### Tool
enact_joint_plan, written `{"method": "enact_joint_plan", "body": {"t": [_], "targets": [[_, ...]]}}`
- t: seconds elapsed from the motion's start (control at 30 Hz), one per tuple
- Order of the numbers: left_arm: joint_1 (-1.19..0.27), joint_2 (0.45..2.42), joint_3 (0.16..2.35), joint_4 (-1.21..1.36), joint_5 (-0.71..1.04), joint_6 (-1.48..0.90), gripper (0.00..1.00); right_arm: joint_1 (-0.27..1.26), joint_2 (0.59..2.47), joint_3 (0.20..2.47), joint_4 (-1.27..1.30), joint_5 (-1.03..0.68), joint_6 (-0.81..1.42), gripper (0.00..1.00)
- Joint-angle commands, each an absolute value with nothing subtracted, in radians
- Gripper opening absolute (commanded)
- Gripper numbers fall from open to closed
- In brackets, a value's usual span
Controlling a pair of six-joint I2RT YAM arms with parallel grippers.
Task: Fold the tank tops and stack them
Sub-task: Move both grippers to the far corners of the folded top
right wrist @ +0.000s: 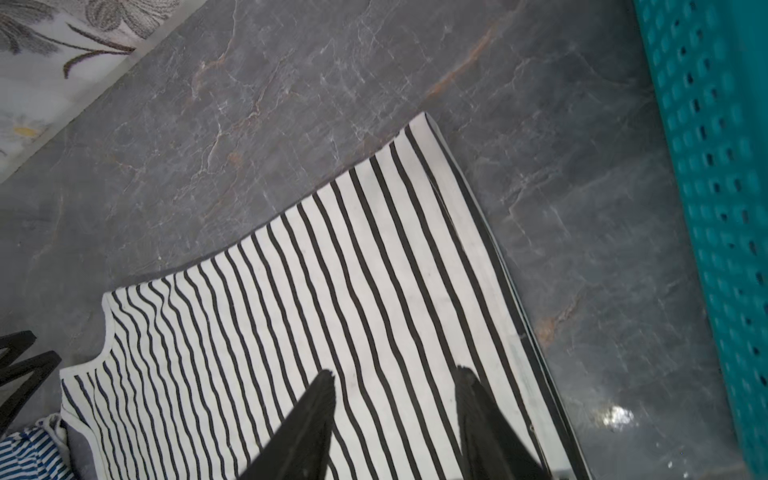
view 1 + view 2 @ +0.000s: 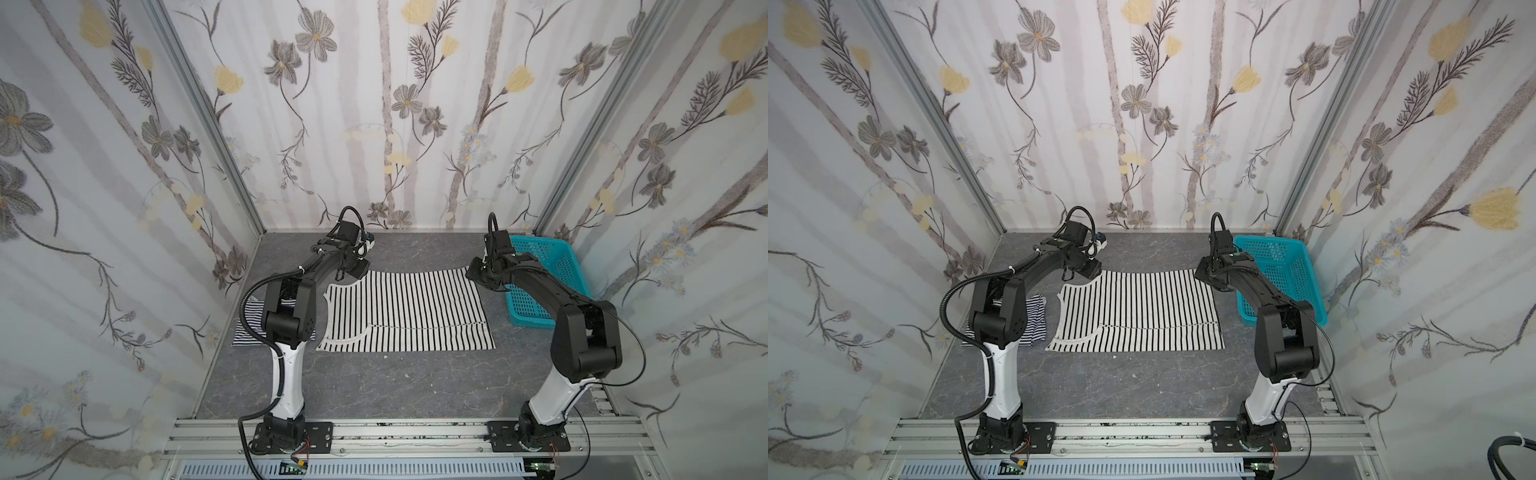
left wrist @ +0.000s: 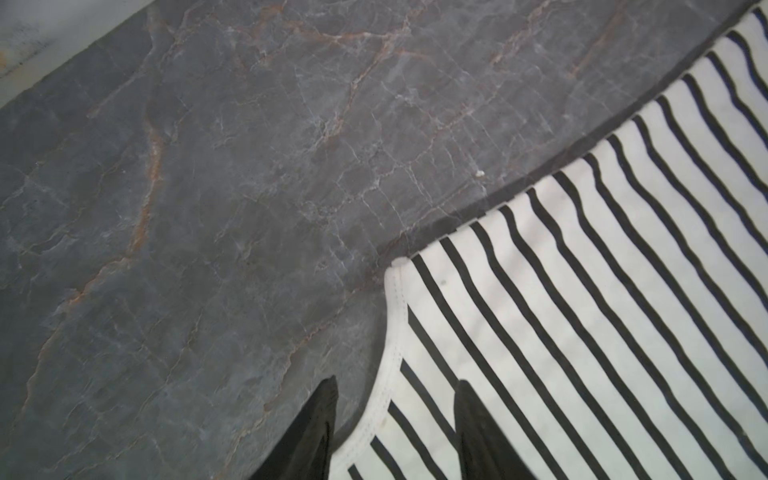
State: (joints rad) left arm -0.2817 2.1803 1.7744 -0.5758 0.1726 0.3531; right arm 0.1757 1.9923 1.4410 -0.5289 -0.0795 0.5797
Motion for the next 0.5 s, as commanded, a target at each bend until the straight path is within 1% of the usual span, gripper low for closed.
{"method": "enact_joint_plan", "body": {"t": [0.0,0.1,0.2,0.3,0.47], "targets": [[-0.278,2.245,1.846,-0.582,0.163,0.294,0.5,0.158,2.118,1.602,-0.586,-0.076,0.536,0.49],[-0.271,2.292,1.893,-0.582,0.176,0.285,0.5,0.149,2.237,1.767,-0.65,-0.074,0.523,0.49],[-0.268,2.328,1.928,-0.583,0.19,0.274,0.51,0.139,2.322,1.875,-0.688,-0.076,0.518,0.48],[-0.266,2.35,1.943,-0.583,0.208,0.27,0.51,0.127,2.376,1.918,-0.697,-0.081,0.518,0.47],[-0.272,2.361,1.932,-0.584,0.236,0.267,0.5,0.123,2.425,1.926,-0.695,-0.093,0.518,0.45]]}}
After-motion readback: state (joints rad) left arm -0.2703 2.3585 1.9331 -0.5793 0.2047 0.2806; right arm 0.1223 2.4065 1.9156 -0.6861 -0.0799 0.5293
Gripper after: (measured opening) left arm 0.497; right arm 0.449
